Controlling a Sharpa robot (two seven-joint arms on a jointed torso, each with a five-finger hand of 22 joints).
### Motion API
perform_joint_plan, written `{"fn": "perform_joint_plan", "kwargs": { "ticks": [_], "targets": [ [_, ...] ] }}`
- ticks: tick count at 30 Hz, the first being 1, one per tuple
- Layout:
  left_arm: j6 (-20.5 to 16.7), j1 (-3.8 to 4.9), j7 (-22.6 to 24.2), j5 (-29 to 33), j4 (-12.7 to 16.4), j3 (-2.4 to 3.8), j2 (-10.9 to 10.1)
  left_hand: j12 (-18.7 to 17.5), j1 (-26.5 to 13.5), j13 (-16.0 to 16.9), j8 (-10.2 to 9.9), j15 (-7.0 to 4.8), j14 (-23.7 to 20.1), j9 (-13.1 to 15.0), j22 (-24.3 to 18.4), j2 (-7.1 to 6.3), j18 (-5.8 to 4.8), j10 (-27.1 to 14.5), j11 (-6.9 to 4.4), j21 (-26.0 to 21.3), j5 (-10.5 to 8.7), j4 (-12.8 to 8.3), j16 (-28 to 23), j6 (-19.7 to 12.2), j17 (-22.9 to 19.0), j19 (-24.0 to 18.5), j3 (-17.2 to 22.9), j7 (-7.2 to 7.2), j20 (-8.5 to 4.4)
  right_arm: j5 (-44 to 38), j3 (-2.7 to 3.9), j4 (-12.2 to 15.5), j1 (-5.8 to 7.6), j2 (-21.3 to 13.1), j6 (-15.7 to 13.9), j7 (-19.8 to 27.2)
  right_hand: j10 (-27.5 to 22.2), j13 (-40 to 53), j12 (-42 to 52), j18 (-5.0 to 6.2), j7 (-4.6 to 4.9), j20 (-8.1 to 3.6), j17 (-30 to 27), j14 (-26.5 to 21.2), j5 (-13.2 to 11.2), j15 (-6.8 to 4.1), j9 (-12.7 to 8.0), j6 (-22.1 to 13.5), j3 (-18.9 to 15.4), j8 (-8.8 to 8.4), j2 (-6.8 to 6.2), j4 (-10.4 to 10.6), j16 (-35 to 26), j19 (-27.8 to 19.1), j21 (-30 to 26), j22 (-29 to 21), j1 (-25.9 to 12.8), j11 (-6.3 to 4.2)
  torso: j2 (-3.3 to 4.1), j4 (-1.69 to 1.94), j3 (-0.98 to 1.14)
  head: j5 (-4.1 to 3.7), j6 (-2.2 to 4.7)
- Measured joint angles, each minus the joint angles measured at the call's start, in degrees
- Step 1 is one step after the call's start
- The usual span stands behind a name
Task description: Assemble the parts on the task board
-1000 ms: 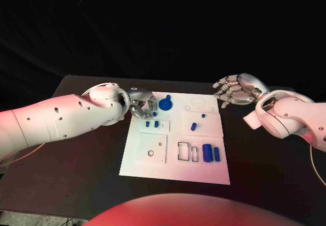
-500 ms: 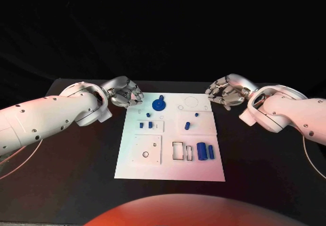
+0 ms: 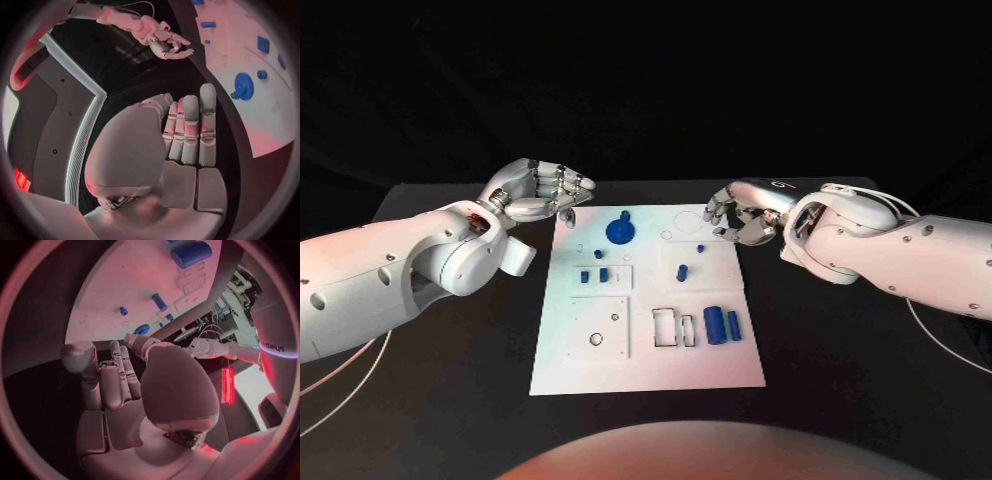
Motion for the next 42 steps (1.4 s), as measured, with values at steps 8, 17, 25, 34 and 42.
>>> {"fn": "perform_joint_plan", "kwargs": {
  "ticks": [8, 17, 25, 34, 42],
  "targets": [
    [0.74, -0.38, 2.00, 5.67, 0.93, -0.02, -0.01, 0.00, -0.23, -0.04, 0.00, 0.00, 0.00, -0.01, -0.07, -0.23, -0.01, 0.00, 0.00, 0.00, 0.00, 0.00, 0.00, -0.16, 0.00, 0.00, 0.00, 0.15, 0.00, -12.62, -0.24, 0.00, -1.19, 2.01, -0.61, -1.01, 0.48, 0.15, 0.00, 0.02, -1.45, -0.20, 0.69, 0.19, -2.13, -0.20, -0.56, 0.97, 0.39, -0.39, -0.86, -0.70, 0.57, 0.19, 1.56, 1.50, -0.34, -0.99, 0.03, 0.01, 0.00, -0.31, 0.92],
    [1.05, -0.46, 2.84, 7.57, 1.25, -0.02, 0.02, 0.00, -0.29, -0.12, 0.00, 0.01, 0.00, -0.01, -0.15, -0.29, 0.00, -0.01, 0.00, -0.22, 0.00, 0.00, 0.01, -0.52, 0.01, 0.21, 0.00, 0.51, -0.20, -19.03, -0.34, -0.32, -2.24, 2.82, -0.62, -0.62, 0.35, 0.12, 0.00, 0.02, -1.72, -0.40, 0.86, 0.19, -2.13, -0.61, -0.87, 0.86, 0.58, -1.05, -1.80, -0.52, 0.56, 0.40, 1.99, 2.07, -0.84, -1.52, 0.21, 0.11, -0.03, 0.07, 1.36],
    [1.05, -0.47, 2.99, 8.17, 1.58, -0.01, -0.22, 0.00, -0.46, -0.13, 0.00, 0.01, 0.00, -0.01, -0.18, -0.46, -0.01, -0.23, 0.21, -0.22, 0.00, 0.00, 0.01, -0.73, 0.01, 0.21, -0.01, 0.72, -0.20, -19.89, -0.35, -1.06, -2.61, 3.27, -0.16, -0.55, -0.21, 0.05, 0.00, -0.74, -1.70, -0.40, 1.17, 0.19, -2.13, -0.61, -0.95, 0.88, 1.04, -1.05, -1.83, -0.39, 0.81, 0.39, 2.49, 2.50, -0.87, -1.22, 0.26, 0.11, -0.06, 0.24, 1.11],
    [1.04, -0.48, 3.00, 8.48, 1.84, -0.01, -0.64, -0.24, -0.56, -0.19, -0.14, 0.01, 0.00, -0.02, -0.24, -0.35, -0.01, -0.35, 0.34, -0.22, 0.00, 0.00, 0.01, -0.84, 0.01, 0.21, -0.01, 0.83, -0.19, -19.85, -0.35, -1.49, -3.26, 4.07, 0.52, -0.95, 0.95, 0.17, 0.22, -0.87, -1.75, -0.60, 3.29, 0.18, -1.78, -0.61, -0.95, 2.56, 2.31, -1.04, -0.96, -0.56, 2.32, 1.21, 6.18, 5.84, -0.64, -1.35, 0.26, 0.11, -0.03, 0.59, 0.60],
    [1.05, -0.48, 2.86, 8.64, 2.10, -0.01, -0.95, -0.24, -0.72, -0.18, -0.23, 0.01, 0.00, 0.00, -0.30, -0.19, -0.01, -0.44, 0.42, -0.22, 0.00, 0.00, 0.01, -0.94, 0.02, 0.21, -0.01, 0.92, -0.19, -19.57, -0.21, -3.08, -3.47, 4.67, 1.07, -1.33, 1.25, 0.26, 0.22, -0.86, -1.90, -0.81, 3.51, 0.19, -1.78, -0.61, -0.95, 2.71, 2.45, -1.04, -0.67, -0.70, 2.32, 1.42, 6.35, 6.18, -0.51, -1.64, 0.22, 0.08, -0.04, 0.60, 0.25]
  ]
}}
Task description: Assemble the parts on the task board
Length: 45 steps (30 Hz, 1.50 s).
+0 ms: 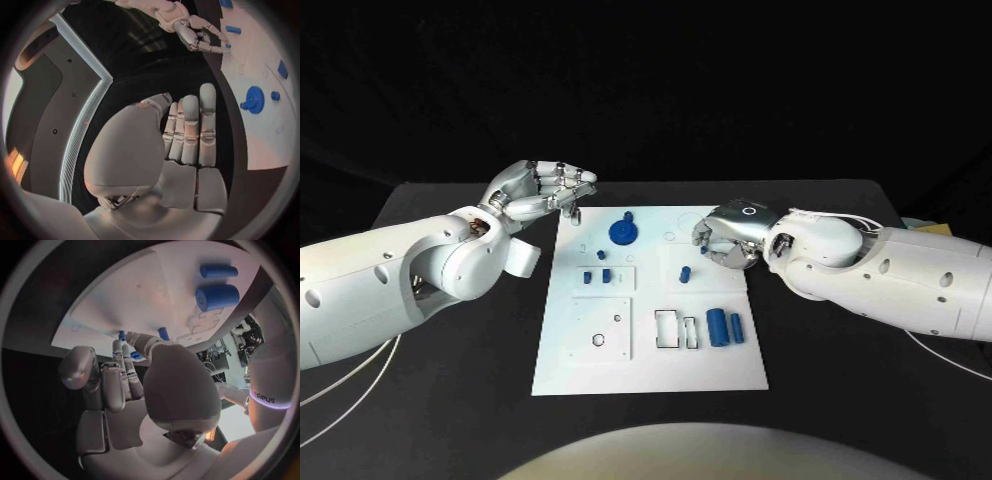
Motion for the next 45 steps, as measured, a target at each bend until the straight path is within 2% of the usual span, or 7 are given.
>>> {"fn": "perform_joint_plan", "kwargs": {
  "ticks": [11, 12, 18, 25, 31, 43, 45],
  "targets": [
    [0.11, 0.00, -0.33, 0.12, 0.18, 0.00, -0.19, 0.00, -0.23, 0.00, 0.00, 0.00, 0.00, 0.03, -0.01, -0.23, 0.00, -0.21, 0.21, 0.00, 0.00, 0.00, 0.00, -0.42, 0.00, 0.22, 0.00, 0.00, 0.22, 0.25, 0.19, -1.19, -0.70, 1.01, 0.77, -0.76, 0.21, -0.02, 0.28, -0.03, 0.25, 0.00, 0.36, 0.00, 0.00, 0.00, 0.10, 0.75, 0.31, 0.00, 0.22, 0.01, 0.23, 0.00, 0.97, 0.80, -0.23, 0.22, -0.03, 0.01, 0.04, 0.33, -0.40],
    [0.13, 0.00, -0.36, 0.13, 0.20, 0.00, -0.20, 0.00, -0.23, 0.00, 0.00, 0.00, 0.00, 0.03, 0.00, -0.23, 0.00, -0.21, 0.21, 0.00, 0.00, 0.00, 0.00, -0.42, 0.00, 0.22, 0.00, 0.00, 0.22, 0.28, 0.21, -1.24, -0.73, 1.06, 0.76, -0.80, 0.25, -0.02, 0.27, -0.61, 0.26, 0.11, 0.39, 0.00, 0.00, 0.00, 0.15, 0.76, 0.31, 0.00, 0.22, 0.00, 0.23, 0.11, 1.21, 1.01, -0.23, 0.26, -0.04, 0.01, 0.04, 0.34, -0.43],
    [0.32, 0.00, -0.62, 0.17, 0.25, 0.00, -0.29, 0.00, -0.22, -0.04, 0.00, 0.00, 0.00, 0.03, -0.06, -0.23, 0.00, -0.21, 0.21, -0.22, 0.00, 0.00, 0.00, -0.42, 0.00, 0.22, 0.00, 0.00, 0.22, 0.45, 0.34, -1.45, -0.89, 1.24, 0.67, -0.95, 0.74, 0.02, 0.22, -0.89, 0.10, 0.19, 0.44, 0.00, 0.00, 0.00, 0.43, 1.76, 0.31, 0.57, 0.45, 0.00, 0.45, 0.62, 3.14, 2.83, -0.43, 0.31, -0.05, 0.00, 0.04, 0.42, -0.59],
    [0.42, 0.00, -0.88, 0.19, 0.28, 0.00, -0.33, 0.00, -0.45, -0.04, 0.00, 0.21, 0.21, 0.02, -0.06, 0.00, 0.00, -0.21, 0.21, -0.22, 0.00, 0.00, 0.00, -0.41, 0.00, 0.22, 0.00, -0.01, 0.22, 0.86, 0.39, -1.49, -1.10, 1.55, 0.13, -1.37, 3.15, 0.68, 1.44, -0.89, -0.56, -0.12, 0.44, 0.01, -1.06, -0.44, 1.41, 4.04, -0.13, 2.36, 2.28, -0.44, 0.96, 0.93, 5.34, 4.96, -0.58, -0.58, -0.06, -0.04, 0.04, 0.58, -0.76],
    [0.47, 0.00, -1.08, 0.20, 0.35, 0.00, -0.33, 0.00, -0.45, -0.04, 0.00, 0.21, 0.21, 0.02, -0.06, 0.00, 0.00, -0.21, 0.21, -0.22, 0.00, 0.00, 0.00, -0.41, 0.00, 0.22, 0.00, 0.00, 0.22, 1.14, 0.40, -1.53, -1.29, 2.00, -0.41, -2.39, 4.14, 1.48, 2.17, -0.89, -0.98, -0.42, 0.43, 0.09, -1.60, -1.14, 2.78, 4.89, -0.77, 3.64, 3.55, -1.08, 1.34, 1.23, 6.26, 6.02, -0.21, -0.18, -0.06, -0.01, 0.04, 0.63, -0.86],
    [0.59, 0.00, -1.51, 0.21, 0.46, 0.00, -0.37, 0.00, -0.45, -0.03, 0.00, 0.21, 0.21, 0.08, -0.05, 0.01, 0.00, -0.21, 0.20, -0.22, 0.00, 0.00, 0.00, -0.41, 0.01, 0.21, 0.00, -0.01, 0.22, -0.25, 0.39, -1.10, -1.61, 2.42, -0.93, -5.14, 4.48, 1.99, 2.24, -0.89, -1.06, -0.56, 0.48, 0.10, -2.05, -1.14, 3.43, 4.97, -0.27, 3.87, 3.90, -3.24, 1.56, 1.08, 6.58, 6.58, 0.67, -0.26, -0.09, 0.00, 0.01, 0.67, -1.17],
    [0.61, 0.00, -1.59, 0.21, 0.47, 0.00, -0.37, 0.00, -0.45, -0.03, 0.00, 0.21, 0.21, 0.08, -0.05, 0.01, -0.01, -0.21, 0.21, -0.22, 0.00, 0.00, 0.00, -0.41, 0.01, 0.21, 0.00, -0.01, 0.22, -0.72, 0.33, -0.82, -1.71, 2.35, -1.21, -5.59, 4.55, 2.13, 2.22, -1.54, -1.06, -0.63, 0.48, 0.09, -2.00, -1.14, 3.52, 4.96, 0.24, 3.86, 3.88, -3.75, 1.56, 1.01, 6.96, 6.86, 1.27, -0.20, -0.12, 0.00, 0.01, 0.68, -1.20]
  ]
}}
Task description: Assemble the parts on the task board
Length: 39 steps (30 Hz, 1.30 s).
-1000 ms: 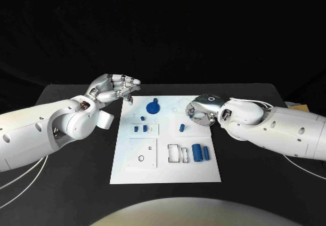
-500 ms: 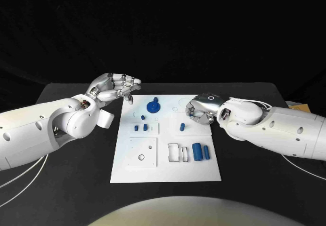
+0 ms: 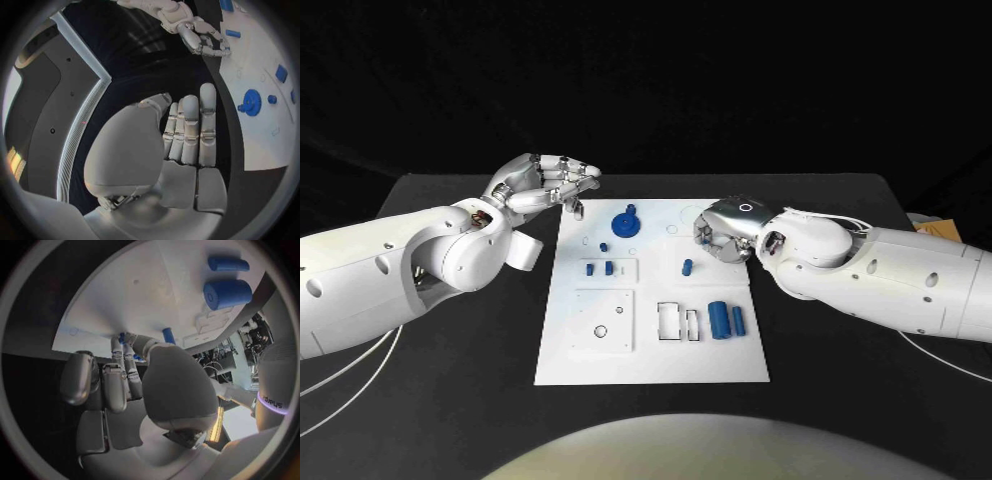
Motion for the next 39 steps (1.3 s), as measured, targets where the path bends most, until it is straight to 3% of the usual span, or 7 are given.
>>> {"fn": "perform_joint_plan", "kwargs": {
  "ticks": [5, 12, 26, 30, 39],
  "targets": [
    [0.03, 0.00, -0.20, 0.01, -0.03, 0.00, 0.00, 0.00, 0.00, 0.00, 0.00, 0.00, 0.00, 0.00, -0.05, 0.00, 0.00, 0.00, 0.00, 0.00, 0.00, 0.00, 0.00, 0.00, 0.00, 0.00, 0.00, 0.00, 0.00, -0.88, -0.16, 0.75, -0.27, -0.41, -1.14, -0.81, 0.57, 0.04, 0.22, -0.22, 0.20, -0.21, 0.00, -0.20, 0.24, -0.20, 0.20, 0.20, 0.65, 0.00, -0.05, -0.65, 0.22, 0.21, 0.30, 0.52, 0.05, 0.59, -0.01, 0.01, 0.00, -0.08, 0.05],
    [0.06, 0.00, -0.42, 0.01, -0.24, 0.00, 0.04, 0.00, 0.00, 0.01, 0.00, 0.00, 0.00, -0.01, -0.05, 0.00, 0.00, 0.00, 0.00, 0.00, 0.00, 0.00, 0.00, 0.00, 0.00, 0.00, 0.00, 0.00, 0.00, -1.23, -0.26, 1.76, -0.56, -1.25, -2.90, -1.41, 0.55, 0.05, 0.44, -0.22, 0.20, -0.21, -0.01, 0.00, 0.24, -0.41, 0.20, 0.20, 1.10, -0.01, -0.04, -1.12, 0.22, 0.21, 0.29, 0.57, 0.05, 0.61, -0.04, -0.01, 0.00, -0.07, 0.18],
    [0.10, 0.00, -0.63, 0.02, -0.76, 0.00, 0.07, 0.00, 0.00, 0.01, -0.24, 0.00, 0.00, -0.01, -0.05, 0.00, 0.00, -0.21, 0.21, 0.00, 0.00, 0.00, 0.00, -0.23, 0.00, 0.00, 0.00, 0.22, 0.00, -0.45, 0.42, 4.07, -0.24, -2.96, -6.31, -1.49, 0.55, 0.05, 0.44, -0.22, 0.20, -0.21, -0.02, 0.00, 0.17, -0.41, 0.19, 0.20, 1.76, -0.25, -0.04, -1.41, 0.22, 0.21, 0.50, 0.63, 0.05, 0.61, -0.02, -0.10, 0.04, 0.05, 0.37],
    [0.10, 0.00, -0.67, 0.02, -0.86, 0.00, 0.09, 0.00, 0.00, 0.01, -0.24, 0.00, 0.00, -0.02, -0.11, 0.00, 0.00, -0.21, 0.21, 0.00, 0.00, 0.00, 0.00, -0.22, 0.00, 0.00, 0.00, 0.22, 0.00, 0.26, 0.75, 5.91, -0.09, -4.07, -7.06, -1.46, 0.55, 0.05, 0.44, -0.22, 0.19, -0.20, -0.02, 0.00, 0.06, -0.41, 0.19, 0.20, 1.81, -0.25, -0.04, -1.46, 0.22, 0.21, 0.49, 0.62, 0.05, 0.61, 0.00, -0.08, 0.04, 0.14, 0.39],
    [0.12, 0.00, -0.74, 0.03, -1.35, 0.00, 0.15, 0.00, 0.00, 0.01, -0.24, 0.00, 0.00, 0.03, -0.11, 0.00, 0.00, -0.21, 0.20, 0.00, 0.00, 0.00, 0.00, -0.22, 0.00, 0.21, 0.00, 0.21, 0.21, 2.34, 1.45, 13.56, 1.01, -6.32, -7.65, -1.43, 0.55, 0.05, 0.35, -0.22, 0.19, -0.20, -0.03, 0.00, -0.05, -0.40, 0.18, 0.19, 1.81, -0.25, -0.04, -1.46, 0.21, 0.21, 0.47, 0.62, 0.05, 0.61, -0.02, -0.14, 0.03, 1.02, 0.43]
  ]
}}
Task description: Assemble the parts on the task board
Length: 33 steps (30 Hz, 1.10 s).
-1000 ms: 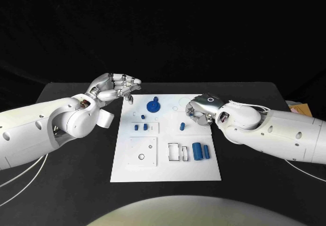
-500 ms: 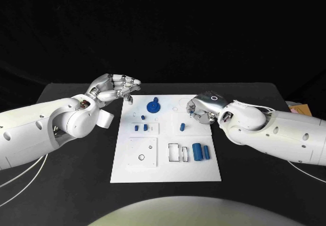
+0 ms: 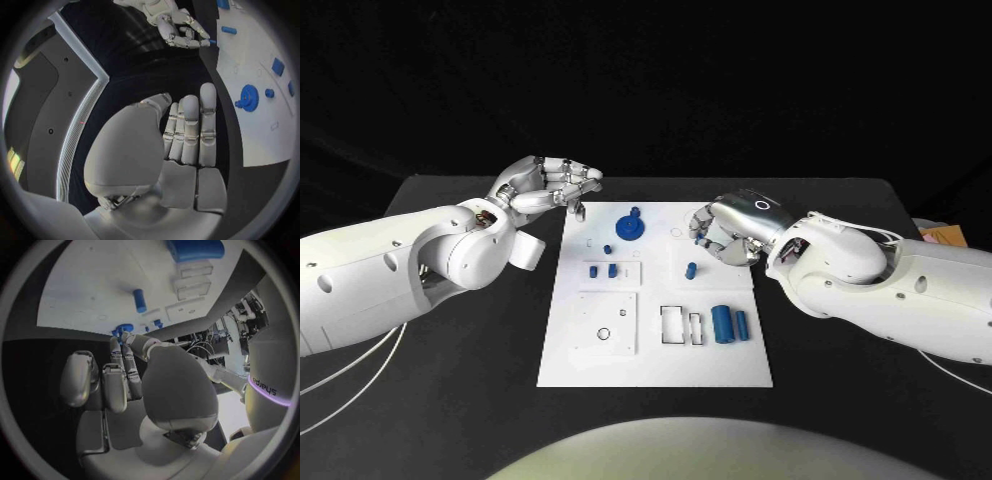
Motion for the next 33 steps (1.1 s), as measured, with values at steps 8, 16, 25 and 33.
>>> {"fn": "perform_joint_plan", "kwargs": {
  "ticks": [8, 16, 25, 33],
  "targets": [
    [-0.07, 0.00, -0.08, 0.03, -0.78, 0.00, 0.34, 0.00, -0.40, 0.00, 0.00, 0.00, 0.00, 0.00, 0.01, -0.07, 0.00, 0.00, 0.00, 0.00, 0.00, 0.00, 0.00, -0.01, 0.00, 0.00, 0.00, 0.01, 0.00, 1.13, 0.09, 3.86, 0.23, 2.88, 0.03, 0.08, 0.00, 0.00, -0.21, 0.00, 0.21, 0.00, 0.00, 0.00, -0.22, 0.00, -0.01, -0.21, 0.00, -0.23, 0.00, 0.00, 0.00, 0.00, 0.00, 0.00, 0.00, 0.00, -0.04, 0.03, 0.00, 1.98, 0.53],
    [-0.19, 0.01, -0.09, 0.24, -1.84, 0.00, 1.03, 0.00, -0.46, 0.00, 0.00, 0.00, 0.00, -0.01, 0.00, -0.01, -0.01, 0.00, 0.00, 0.00, 0.00, 0.00, 0.00, -0.19, 0.00, 0.00, 0.00, 0.19, 0.00, 1.43, -0.21, 3.69, -1.19, 7.67, 0.43, 0.28, 0.00, 0.00, -0.57, 0.00, 0.37, 0.00, -0.01, 0.00, 0.07, 0.00, -0.01, -0.37, 0.16, -0.39, 0.00, -0.17, 0.00, 0.00, -0.01, -0.01, 0.00, 0.00, 0.02, 0.07, -0.13, 5.36, 0.26],
    [-0.27, 0.04, -0.19, 0.43, -2.40, 0.00, 1.83, 0.00, -0.46, 0.00, 0.00, 0.00, 0.00, -0.01, -0.06, -0.01, 0.00, 0.00, 0.00, 0.00, 0.00, 0.00, 0.00, -0.19, 0.00, 0.00, 0.00, 0.19, 0.00, 1.46, -0.64, 2.19, -4.44, 11.16, 1.25, 0.66, 0.00, 0.00, -0.39, 0.00, 0.37, 0.00, -0.01, 0.00, 0.08, 0.00, -0.02, -0.37, 0.15, -0.46, 0.01, -0.17, 0.00, 0.00, -0.01, -0.01, 0.00, 0.00, 0.02, 0.07, -0.13, 8.52, -0.61],
    [-0.27, 0.07, -0.33, 0.51, -2.71, 0.00, 2.37, 0.00, -0.46, 0.00, 0.00, 0.00, 0.00, 0.06, -0.06, -0.01, 0.00, 0.00, 0.00, 0.00, 0.00, 0.00, 0.22, -0.19, 0.00, 0.00, 0.00, 0.19, -0.01, 1.40, -0.82, 0.94, -6.40, 12.44, 1.68, 0.87, 0.00, 0.00, -0.38, 0.00, 0.37, 0.00, -0.02, 0.00, 0.32, 0.01, -0.03, -0.37, 0.15, -0.46, 0.06, -0.17, 0.00, 0.00, -0.01, -0.02, 0.06, 0.00, 0.01, 0.03, -0.10, 11.38, -0.69]
  ]
}}
